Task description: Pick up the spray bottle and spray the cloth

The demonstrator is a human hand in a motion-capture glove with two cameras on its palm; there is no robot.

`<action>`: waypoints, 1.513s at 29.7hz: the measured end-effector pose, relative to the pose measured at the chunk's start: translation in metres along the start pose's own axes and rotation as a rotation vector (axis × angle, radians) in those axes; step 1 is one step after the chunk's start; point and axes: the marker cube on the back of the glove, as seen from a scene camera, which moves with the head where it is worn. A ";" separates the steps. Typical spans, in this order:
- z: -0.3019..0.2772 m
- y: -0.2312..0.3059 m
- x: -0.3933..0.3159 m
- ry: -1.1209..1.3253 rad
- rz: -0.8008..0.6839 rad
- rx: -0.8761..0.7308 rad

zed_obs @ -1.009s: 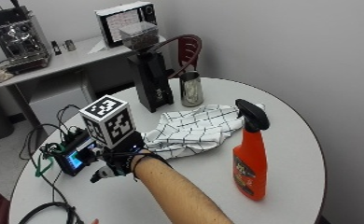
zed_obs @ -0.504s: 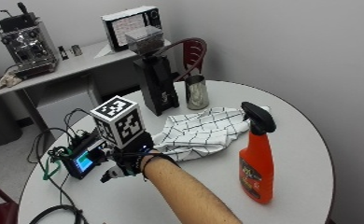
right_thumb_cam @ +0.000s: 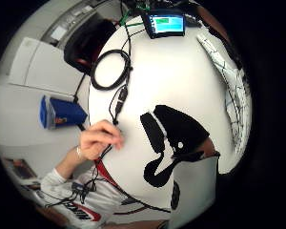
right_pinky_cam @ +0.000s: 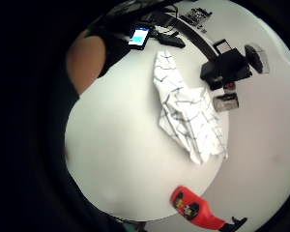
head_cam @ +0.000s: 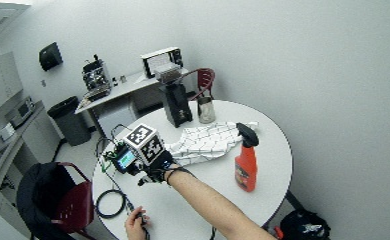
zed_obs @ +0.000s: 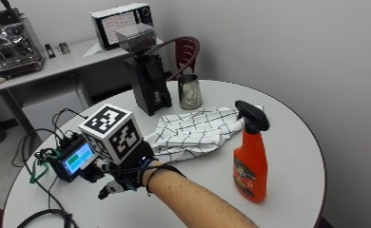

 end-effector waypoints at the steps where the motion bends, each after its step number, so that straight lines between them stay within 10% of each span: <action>1: -0.003 0.004 -0.004 0.002 -0.011 0.006; 29: -0.062 0.285 0.060 -0.396 0.131 0.716; 37: -0.043 0.326 0.130 -0.709 0.325 1.009; 45: 0.020 0.285 0.185 -1.064 0.430 0.888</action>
